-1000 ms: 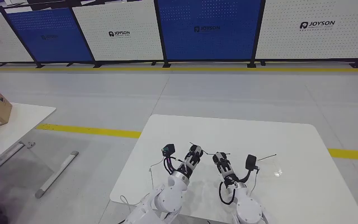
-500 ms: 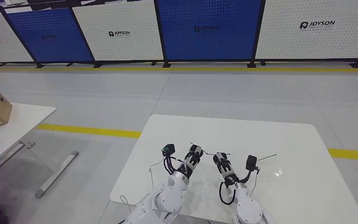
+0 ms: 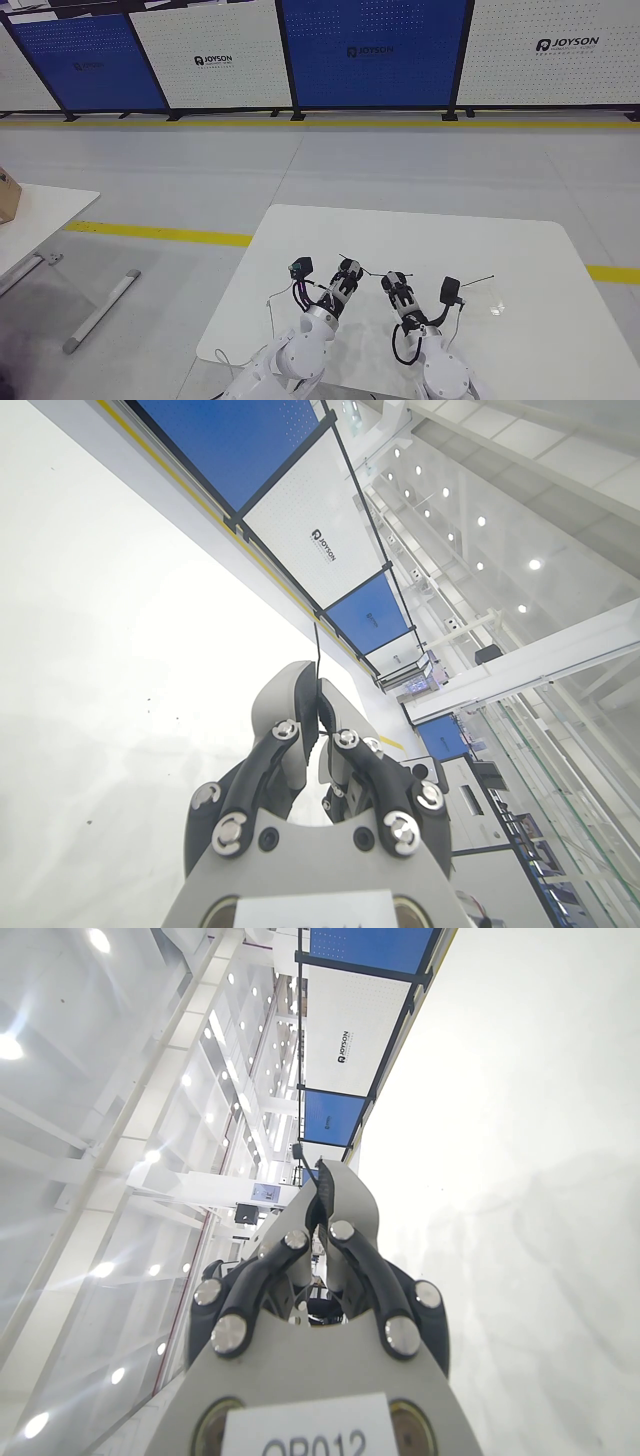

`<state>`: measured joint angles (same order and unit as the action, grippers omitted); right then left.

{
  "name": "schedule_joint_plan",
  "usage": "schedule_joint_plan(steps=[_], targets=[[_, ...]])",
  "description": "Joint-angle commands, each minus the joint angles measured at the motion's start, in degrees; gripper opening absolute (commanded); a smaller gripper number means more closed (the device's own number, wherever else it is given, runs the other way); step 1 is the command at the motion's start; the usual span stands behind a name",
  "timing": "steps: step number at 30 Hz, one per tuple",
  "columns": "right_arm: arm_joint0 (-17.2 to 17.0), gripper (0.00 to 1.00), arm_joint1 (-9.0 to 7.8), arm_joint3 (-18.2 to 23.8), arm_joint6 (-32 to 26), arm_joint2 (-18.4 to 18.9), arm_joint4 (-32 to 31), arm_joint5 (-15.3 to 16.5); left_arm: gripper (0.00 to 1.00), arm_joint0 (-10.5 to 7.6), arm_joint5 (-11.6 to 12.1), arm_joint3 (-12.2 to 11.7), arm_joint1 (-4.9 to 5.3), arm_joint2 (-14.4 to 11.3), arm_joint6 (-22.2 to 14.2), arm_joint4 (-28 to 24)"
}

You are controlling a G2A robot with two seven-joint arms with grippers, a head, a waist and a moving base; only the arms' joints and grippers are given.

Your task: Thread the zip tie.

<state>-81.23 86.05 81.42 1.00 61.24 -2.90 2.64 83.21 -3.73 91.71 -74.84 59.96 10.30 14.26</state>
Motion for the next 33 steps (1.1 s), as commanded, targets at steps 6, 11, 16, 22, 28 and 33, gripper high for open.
schedule_joint_plan(steps=[6, 11, 16, 22, 28, 33], targets=[[-0.1, 0.0, 0.02, -0.1, -0.1, 0.2, 0.2, 0.0, 0.0, 0.0, 0.0, 0.0, 0.0, 0.0, 0.0, 0.0], [0.0, 0.0, 0.04, 0.0, -0.3, 0.1, 0.0, -0.2, 0.0, 0.0, 0.0, 0.0, 0.0, 0.0, 0.0, 0.0], [-0.2, 0.0, 0.08, 0.2, -0.1, 0.0, -0.1, 0.2, 0.0, 0.0, 0.0, 0.0, 0.0, 0.0, 0.0, 0.0], [-0.6, 0.0, 0.0, 0.5, -0.3, 0.4, 0.2, 0.7, 0.0, 0.0, 0.0, 0.0, 0.0, 0.0, 0.0, 0.0], [-0.8, 0.0, -0.01, 0.7, -0.4, 0.5, 0.1, 0.6, 0.0, 0.0, 0.0, 0.0, 0.0, 0.0, 0.0, 0.0], [-0.6, 0.0, 0.02, 0.8, -0.8, 0.3, 0.1, -0.1, 0.0, 0.0, 0.0, 0.0, 0.0, 0.0, 0.0, 0.0]])
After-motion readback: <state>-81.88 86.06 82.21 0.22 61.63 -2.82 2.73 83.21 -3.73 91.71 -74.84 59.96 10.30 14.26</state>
